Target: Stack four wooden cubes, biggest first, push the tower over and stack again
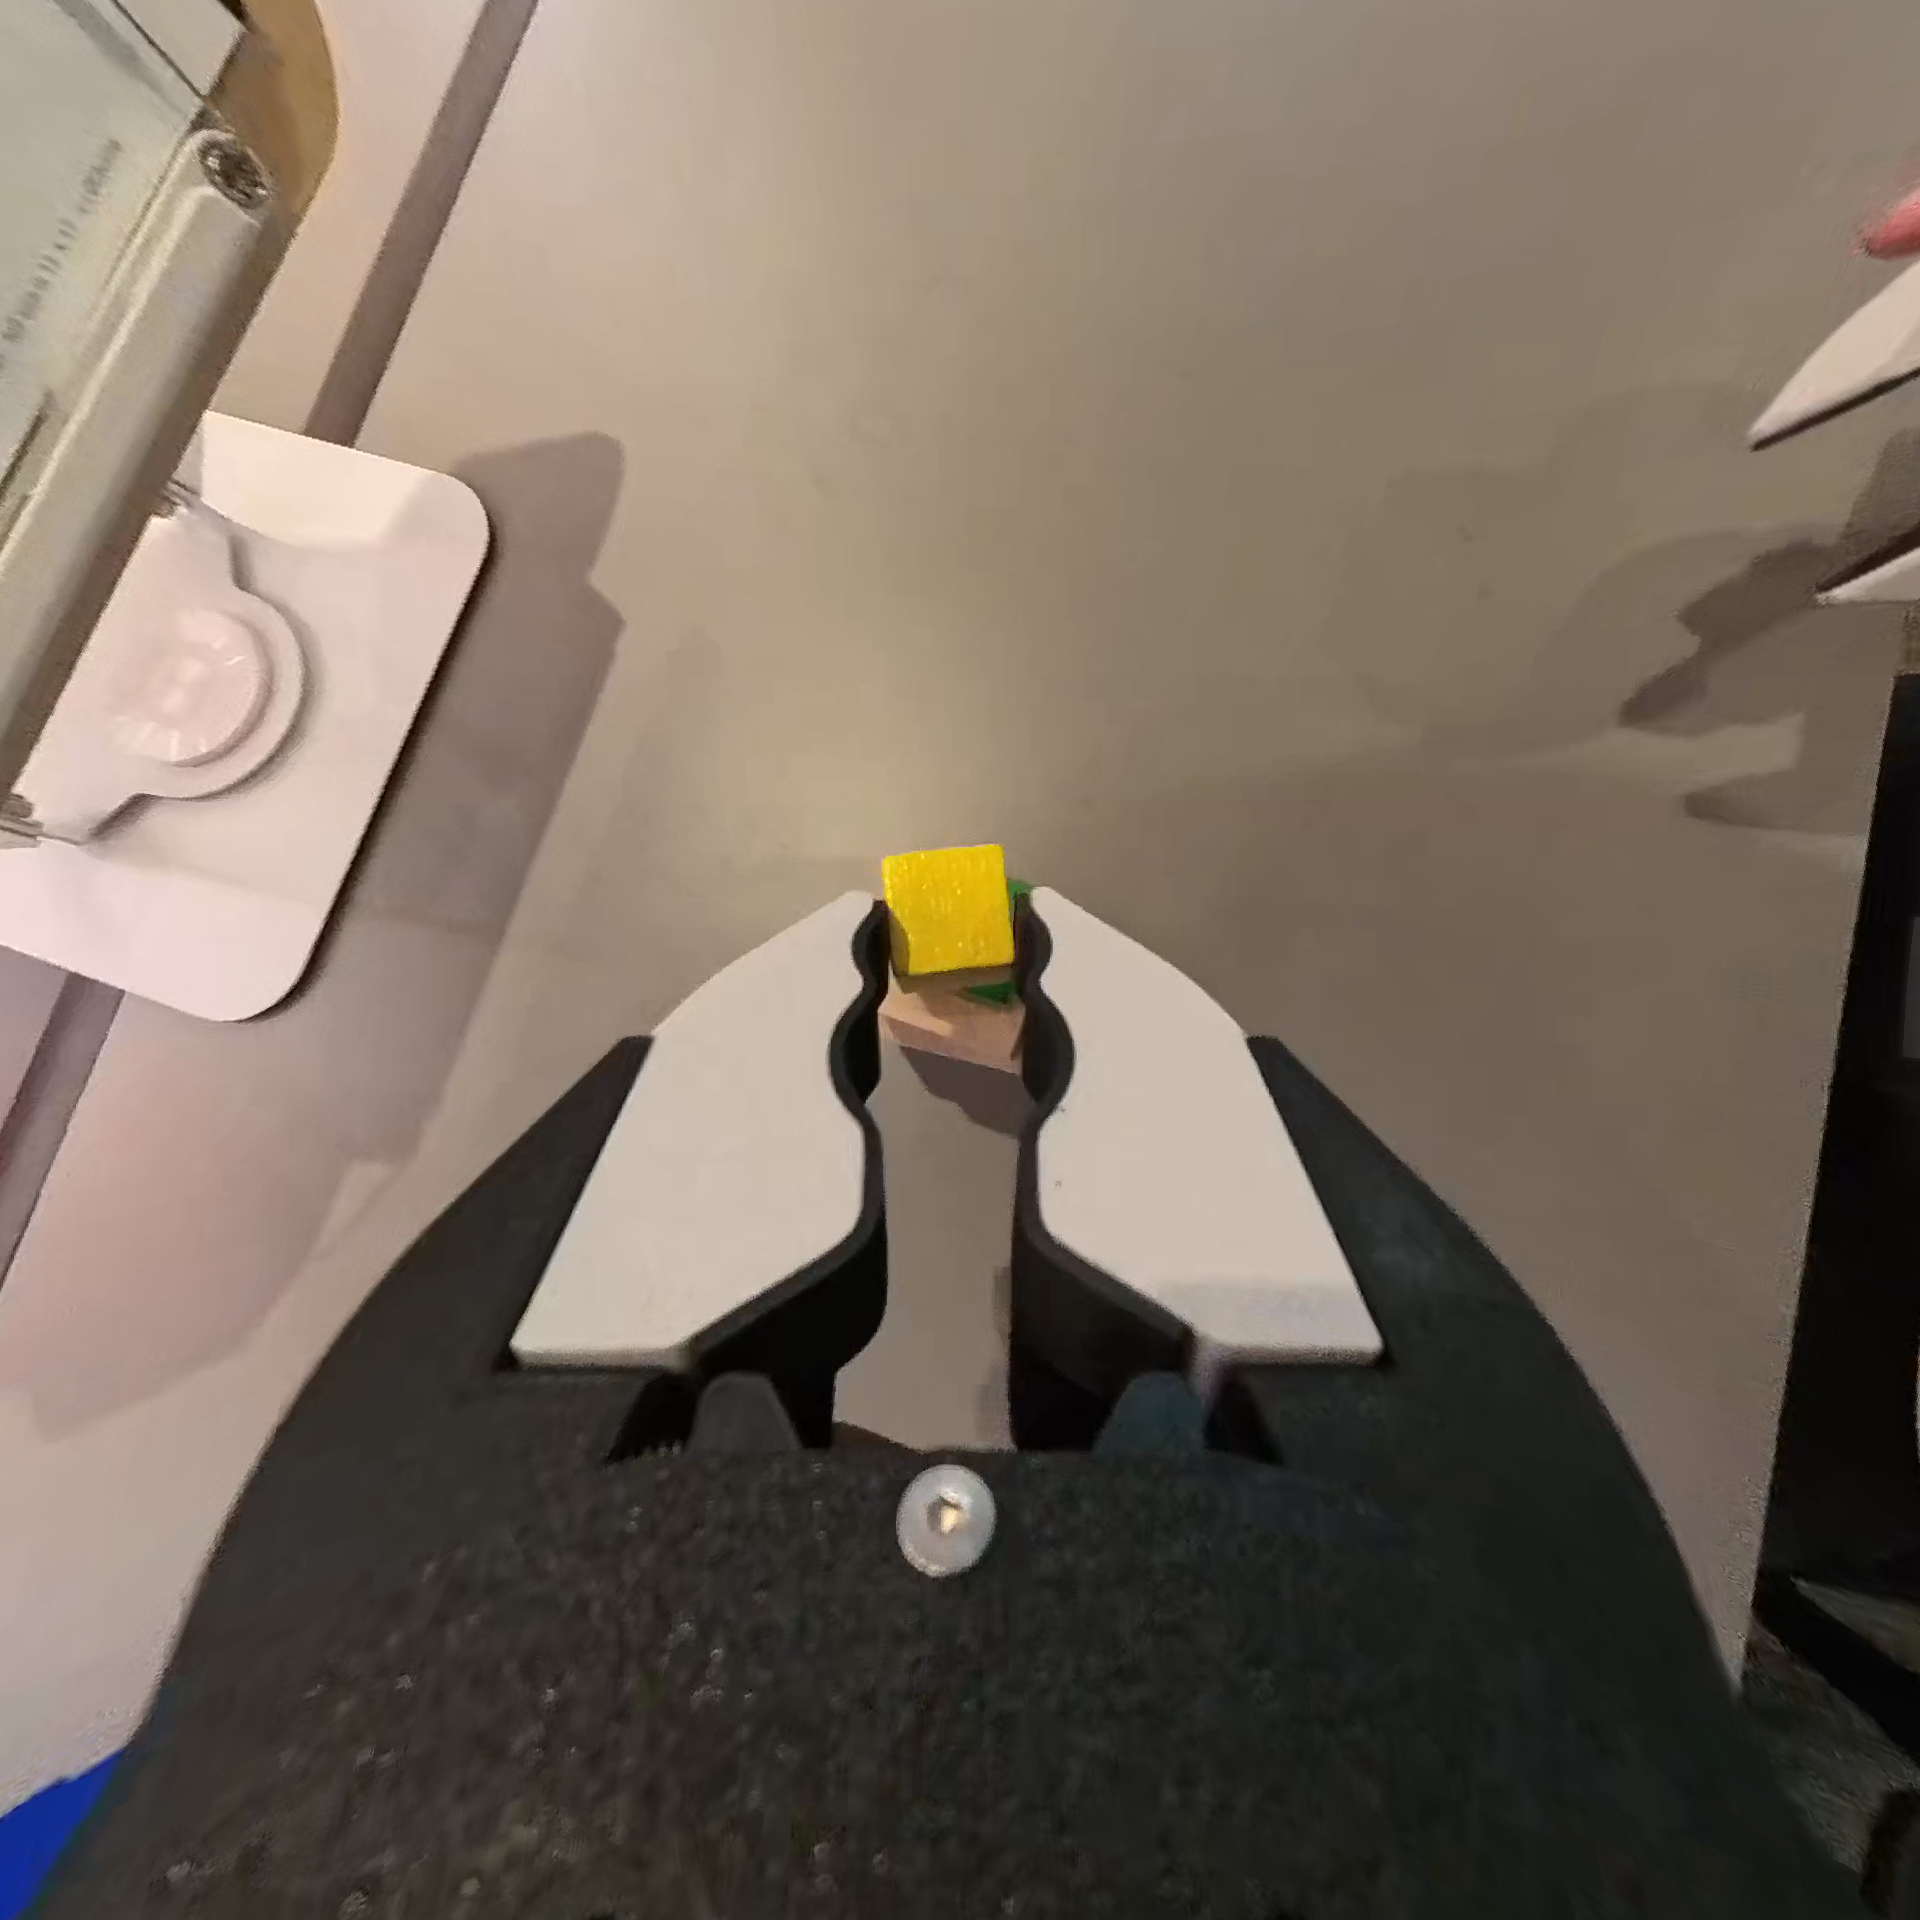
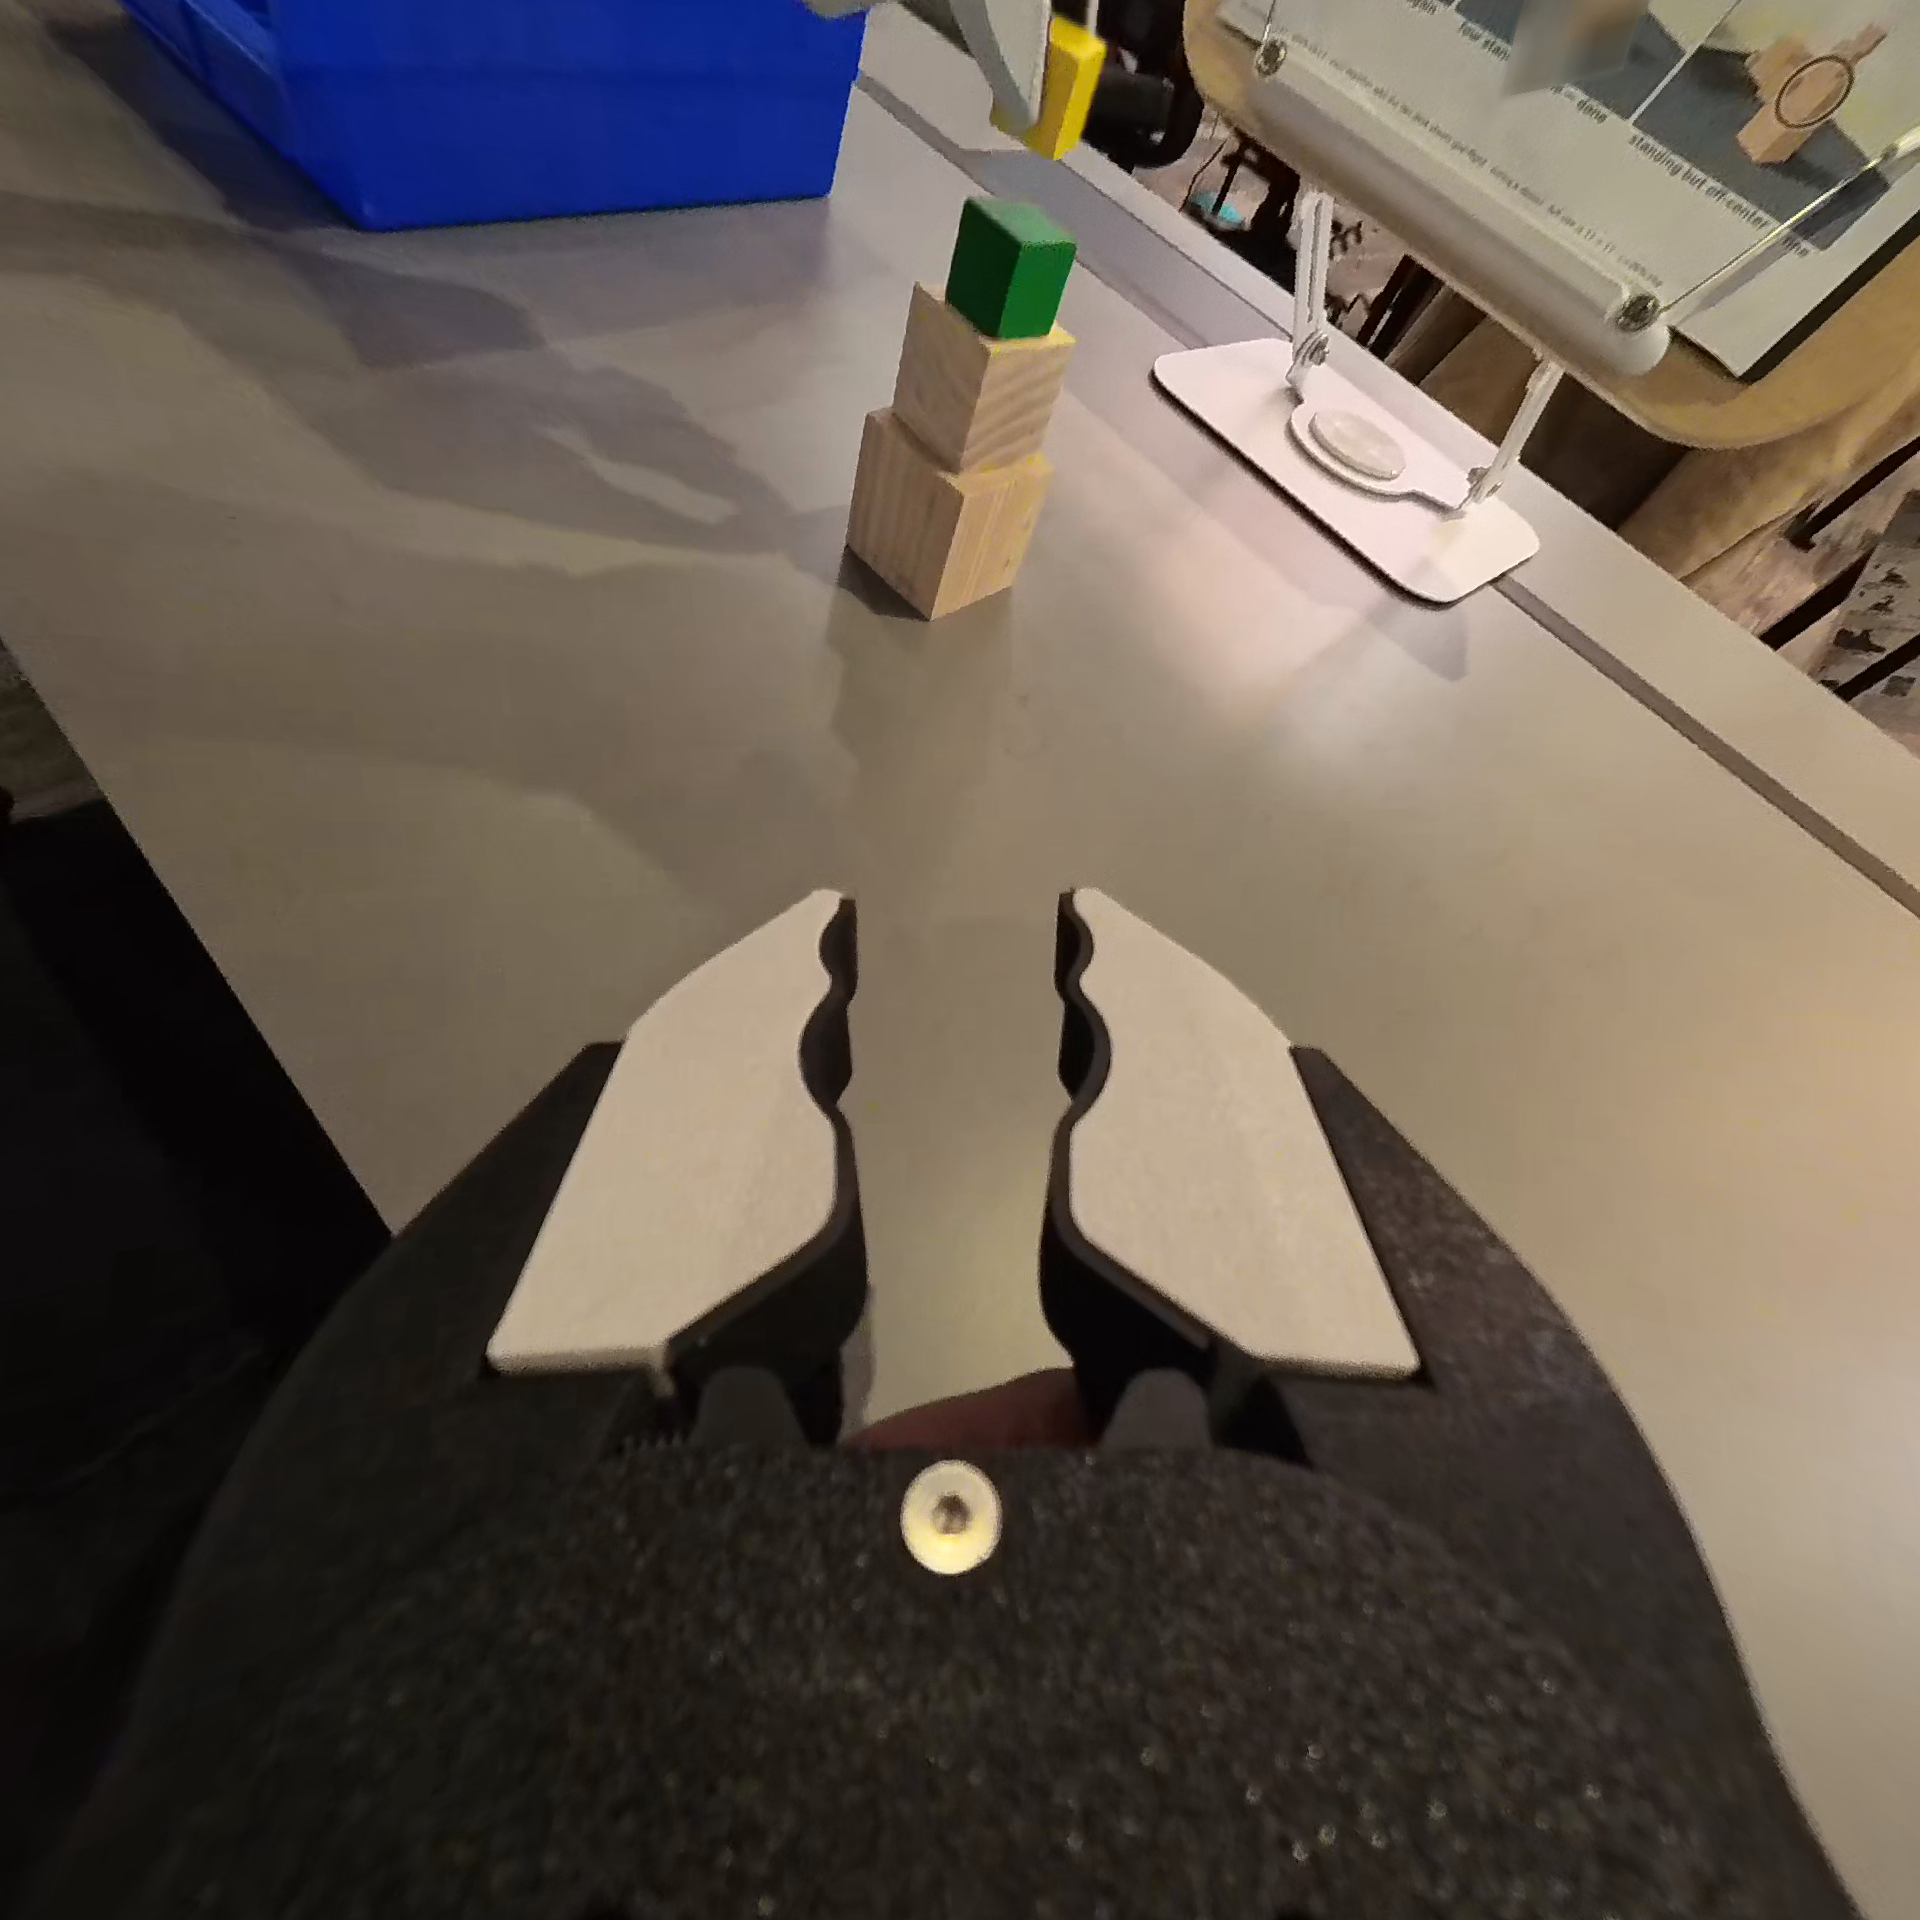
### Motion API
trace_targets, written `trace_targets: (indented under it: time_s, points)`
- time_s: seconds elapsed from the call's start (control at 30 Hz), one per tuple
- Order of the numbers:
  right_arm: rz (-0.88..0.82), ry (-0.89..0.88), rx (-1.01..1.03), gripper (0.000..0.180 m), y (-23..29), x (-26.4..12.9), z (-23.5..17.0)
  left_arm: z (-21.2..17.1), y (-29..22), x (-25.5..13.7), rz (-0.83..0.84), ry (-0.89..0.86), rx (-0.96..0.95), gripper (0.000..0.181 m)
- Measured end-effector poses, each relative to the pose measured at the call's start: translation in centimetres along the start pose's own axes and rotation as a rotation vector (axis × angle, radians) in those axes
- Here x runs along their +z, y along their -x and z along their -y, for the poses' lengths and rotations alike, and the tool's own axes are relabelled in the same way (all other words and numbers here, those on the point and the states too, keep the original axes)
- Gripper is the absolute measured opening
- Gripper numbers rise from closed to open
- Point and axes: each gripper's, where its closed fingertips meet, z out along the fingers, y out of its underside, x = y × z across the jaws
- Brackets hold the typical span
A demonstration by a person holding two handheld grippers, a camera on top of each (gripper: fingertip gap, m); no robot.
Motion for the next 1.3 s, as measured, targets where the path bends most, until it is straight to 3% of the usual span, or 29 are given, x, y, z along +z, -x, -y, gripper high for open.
trace_targets:
  time_s: [0.37, 0.47, 0.6, 0.7, 0.87, 0.93, 1.03, 1.3]
  points:
    - [-0.009, 0.030, -0.046, 0.036, 0.3, 0.4, -0.7, -0.6, -0.1, 1.7, -0.029, 0.019, -0.015, 0.022]
    - [-0.009, 0.031, -0.037, 0.036, 0.1, 0.5, -0.8, -0.4, -0.1, 0.8, -0.008, -0.011, -0.023, 0.041]
    - [-0.013, 0.040, -0.018, 0.036, -0.3, 0.5, -1.2, -0.3, -2.5, -1.5, 0.024, -0.099, -0.016, 0.044]
    - [-0.023, 0.047, 0.003, 0.035, -0.7, 0.7, -1.4, -1.5, -4.4, -2.6, 0.185, -0.187, -0.064, 0.045]
    - [0.019, 0.060, 0.140, 0.032, -0.8, 1.5, -1.3, -7.0, -6.4, -3.2, 0.715, -0.322, -0.325, 0.057]
    - [0.065, 0.052, 0.203, 0.030, -0.1, 2.1, -0.9, -9.4, -7.4, -4.2, 0.921, -0.348, -0.409, 0.051]
    - [0.061, 0.017, 0.223, 0.029, 0.2, 3.1, -0.2, -11.1, -9.2, -4.1, 0.962, -0.418, -0.490, 0.049]
    - [-0.085, -0.020, 0.130, 0.028, 0.3, 4.0, 0.7, -12.4, -10.2, -4.6, 0.863, -0.435, -0.570, 0.051]
